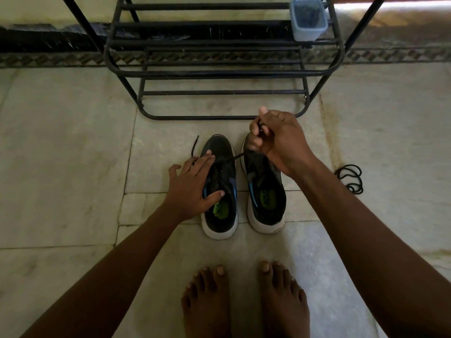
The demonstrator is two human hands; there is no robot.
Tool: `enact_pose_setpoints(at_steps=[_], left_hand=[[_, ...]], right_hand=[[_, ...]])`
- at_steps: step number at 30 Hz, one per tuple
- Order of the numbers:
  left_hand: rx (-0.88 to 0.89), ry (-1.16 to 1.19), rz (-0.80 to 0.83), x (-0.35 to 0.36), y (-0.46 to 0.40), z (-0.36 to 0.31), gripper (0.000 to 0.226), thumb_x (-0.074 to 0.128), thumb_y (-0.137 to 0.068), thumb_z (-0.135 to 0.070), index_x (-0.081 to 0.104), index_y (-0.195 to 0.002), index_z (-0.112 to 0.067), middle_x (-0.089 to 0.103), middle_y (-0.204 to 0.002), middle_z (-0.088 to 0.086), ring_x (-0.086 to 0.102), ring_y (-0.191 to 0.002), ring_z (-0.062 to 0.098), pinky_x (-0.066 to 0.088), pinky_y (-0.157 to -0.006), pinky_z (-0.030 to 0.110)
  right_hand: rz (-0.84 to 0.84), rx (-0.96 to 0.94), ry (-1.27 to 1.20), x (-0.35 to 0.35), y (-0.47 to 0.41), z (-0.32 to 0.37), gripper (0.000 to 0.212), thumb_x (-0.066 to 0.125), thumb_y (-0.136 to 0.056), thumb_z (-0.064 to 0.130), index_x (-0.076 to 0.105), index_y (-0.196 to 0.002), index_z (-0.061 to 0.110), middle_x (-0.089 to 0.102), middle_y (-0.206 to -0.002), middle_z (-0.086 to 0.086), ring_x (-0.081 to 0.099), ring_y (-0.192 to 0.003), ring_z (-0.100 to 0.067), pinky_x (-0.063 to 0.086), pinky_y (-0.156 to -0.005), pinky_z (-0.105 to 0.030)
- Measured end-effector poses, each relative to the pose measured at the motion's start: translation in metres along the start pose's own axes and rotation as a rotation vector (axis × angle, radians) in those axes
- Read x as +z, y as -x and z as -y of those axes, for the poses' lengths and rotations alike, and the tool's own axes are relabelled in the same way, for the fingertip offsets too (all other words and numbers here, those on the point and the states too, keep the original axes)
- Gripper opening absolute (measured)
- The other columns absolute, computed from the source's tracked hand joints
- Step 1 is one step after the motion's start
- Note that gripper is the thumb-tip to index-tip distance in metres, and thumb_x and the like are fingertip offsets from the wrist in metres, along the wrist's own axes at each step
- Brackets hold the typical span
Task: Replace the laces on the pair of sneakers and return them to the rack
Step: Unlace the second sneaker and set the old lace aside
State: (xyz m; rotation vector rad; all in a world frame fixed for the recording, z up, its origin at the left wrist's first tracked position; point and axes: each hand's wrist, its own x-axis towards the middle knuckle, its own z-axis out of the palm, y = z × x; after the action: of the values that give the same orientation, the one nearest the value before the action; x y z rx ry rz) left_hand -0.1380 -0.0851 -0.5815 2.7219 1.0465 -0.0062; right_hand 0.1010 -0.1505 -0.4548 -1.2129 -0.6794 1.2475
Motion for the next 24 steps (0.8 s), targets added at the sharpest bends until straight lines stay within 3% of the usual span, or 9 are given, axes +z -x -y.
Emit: enact_pose_setpoints(at_steps=[2, 4, 6, 9, 15, 18, 20, 24], left_hand=[[-0.003, -0.002, -0.003, 0.000, 0.000, 0.000, 0.094, 0.038, -0.085, -0.079, 0.027, -0.160, -0.024, 0.024, -0.168, -0.003, 0.033, -0.147, 0.025, 0.032, -0.106, 0.055], [-0.003, 0.003, -0.002, 0.000, 0.000, 0.000, 0.094, 0.038, -0.085, -0.079, 0.026, -0.160, -0.024, 0.024, -0.168, -0.003, 0.033, -0.147, 0.025, 0.032, -0.106, 0.055], [-0.002, 0.004, -0.002, 0.001, -0.001, -0.001, 0.094, 0.037, -0.085, -0.080, 0.026, -0.160, -0.024, 0.023, -0.169, -0.003, 0.033, -0.147, 0.026, 0.032, -0.105, 0.056], [-0.006, -0.004, 0.001, 0.001, -0.001, 0.000, 0.094, 0.036, -0.085, -0.080, 0.026, -0.160, -0.024, 0.023, -0.169, -0.004, 0.033, -0.147, 0.025, 0.033, -0.104, 0.056], [-0.001, -0.001, -0.004, 0.002, -0.001, 0.000, 0.093, 0.035, -0.085, -0.081, 0.028, -0.159, -0.024, 0.024, -0.168, -0.005, 0.035, -0.145, 0.023, 0.033, -0.103, 0.053], [-0.010, -0.002, -0.003, 0.002, -0.001, 0.000, 0.095, 0.036, -0.084, -0.081, 0.028, -0.159, -0.024, 0.024, -0.168, -0.005, 0.034, -0.146, 0.024, 0.032, -0.104, 0.054], [-0.016, -0.003, 0.004, 0.003, -0.002, -0.001, 0.097, 0.036, -0.082, -0.082, 0.027, -0.160, -0.025, 0.024, -0.168, -0.005, 0.032, -0.147, 0.024, 0.030, -0.104, 0.055], [-0.017, -0.016, 0.005, 0.002, -0.001, 0.001, 0.098, 0.038, -0.081, -0.083, 0.027, -0.160, -0.026, 0.026, -0.167, -0.005, 0.032, -0.146, 0.024, 0.030, -0.103, 0.054]], right_hand=[[-0.098, -0.061, 0.498, -0.005, -0.008, -0.003, 0.046, 0.042, -0.109, 0.026, 0.046, -0.069, 0.004, 0.049, -0.065, -0.014, 0.047, -0.052, -0.023, 0.043, -0.053, -0.035], [-0.065, -0.172, 1.126, -0.011, -0.014, -0.015, 0.043, 0.045, -0.107, 0.029, 0.053, -0.073, 0.004, 0.052, -0.065, -0.011, 0.052, -0.059, -0.025, 0.047, -0.062, -0.039], [0.021, -0.174, 1.381, -0.010, -0.014, -0.028, 0.030, 0.047, -0.102, 0.025, 0.052, -0.077, 0.009, 0.051, -0.070, -0.006, 0.052, -0.064, -0.024, 0.048, -0.065, -0.040], [0.133, -0.086, 1.531, -0.004, -0.010, -0.039, 0.006, 0.053, -0.094, 0.011, 0.058, -0.093, 0.008, 0.060, -0.089, -0.013, 0.061, -0.079, -0.033, 0.055, -0.069, -0.044], [0.211, -0.078, 1.810, 0.010, -0.012, -0.031, 0.023, 0.049, -0.099, 0.010, 0.061, -0.119, 0.007, 0.062, -0.108, -0.018, 0.065, -0.095, -0.035, 0.053, -0.074, -0.042], [0.390, 0.056, 1.641, 0.012, -0.017, -0.029, 0.020, 0.055, -0.102, 0.022, 0.067, -0.103, 0.006, 0.066, -0.099, -0.015, 0.062, -0.084, -0.025, 0.052, -0.077, -0.037], [0.410, 0.107, 1.458, 0.008, -0.019, -0.031, 0.031, 0.065, -0.098, 0.033, 0.068, -0.084, 0.005, 0.065, -0.082, -0.010, 0.060, -0.076, -0.022, 0.052, -0.077, -0.037], [0.171, -0.326, 1.319, 0.003, -0.016, -0.032, 0.037, 0.059, -0.100, 0.034, 0.068, -0.078, 0.007, 0.059, -0.074, -0.006, 0.049, -0.074, -0.021, 0.034, -0.070, -0.030]])
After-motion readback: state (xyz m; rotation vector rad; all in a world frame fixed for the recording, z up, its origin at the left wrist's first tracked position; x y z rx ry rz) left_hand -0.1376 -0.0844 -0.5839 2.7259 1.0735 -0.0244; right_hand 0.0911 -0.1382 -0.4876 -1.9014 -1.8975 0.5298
